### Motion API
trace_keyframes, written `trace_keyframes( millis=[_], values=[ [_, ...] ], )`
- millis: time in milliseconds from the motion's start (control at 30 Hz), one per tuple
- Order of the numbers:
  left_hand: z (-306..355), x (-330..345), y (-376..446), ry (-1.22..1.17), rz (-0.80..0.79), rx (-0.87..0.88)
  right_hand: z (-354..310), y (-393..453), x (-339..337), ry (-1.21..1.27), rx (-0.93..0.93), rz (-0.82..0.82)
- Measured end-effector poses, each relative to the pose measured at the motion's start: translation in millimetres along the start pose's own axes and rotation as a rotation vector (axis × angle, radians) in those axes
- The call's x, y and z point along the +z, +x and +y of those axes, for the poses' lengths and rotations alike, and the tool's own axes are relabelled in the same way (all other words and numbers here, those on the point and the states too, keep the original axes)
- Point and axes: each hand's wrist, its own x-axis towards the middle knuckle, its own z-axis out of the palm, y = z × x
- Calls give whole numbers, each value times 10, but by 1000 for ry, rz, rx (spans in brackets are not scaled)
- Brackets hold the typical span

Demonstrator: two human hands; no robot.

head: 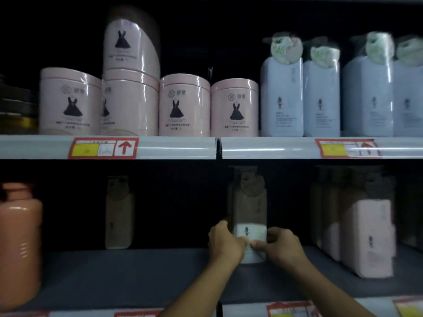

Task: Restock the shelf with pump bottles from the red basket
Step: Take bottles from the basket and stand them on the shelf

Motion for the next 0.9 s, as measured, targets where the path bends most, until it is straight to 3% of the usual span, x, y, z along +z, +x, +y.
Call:
trace_keyframes(
  millis=[167, 333, 500, 633, 900],
  values=[
    [96, -336, -310, -176, 62, 43, -280, -517, -78, 148, -66, 214],
    [64, -788, -829, -363, 18, 67, -638, -1305, -42, 415, -175, 189],
    [-299, -1146, -1588, -388, -56, 58, -665, -2145, 203, 428, -206, 63],
    [-943, -1361, -2344, -369, -58, 23, -245, -2932, 586, 309, -177, -69],
    [-2612, -1542, -3366, -141, -164, -370, 1168, -4026, 1382, -226, 58, -579]
  ],
)
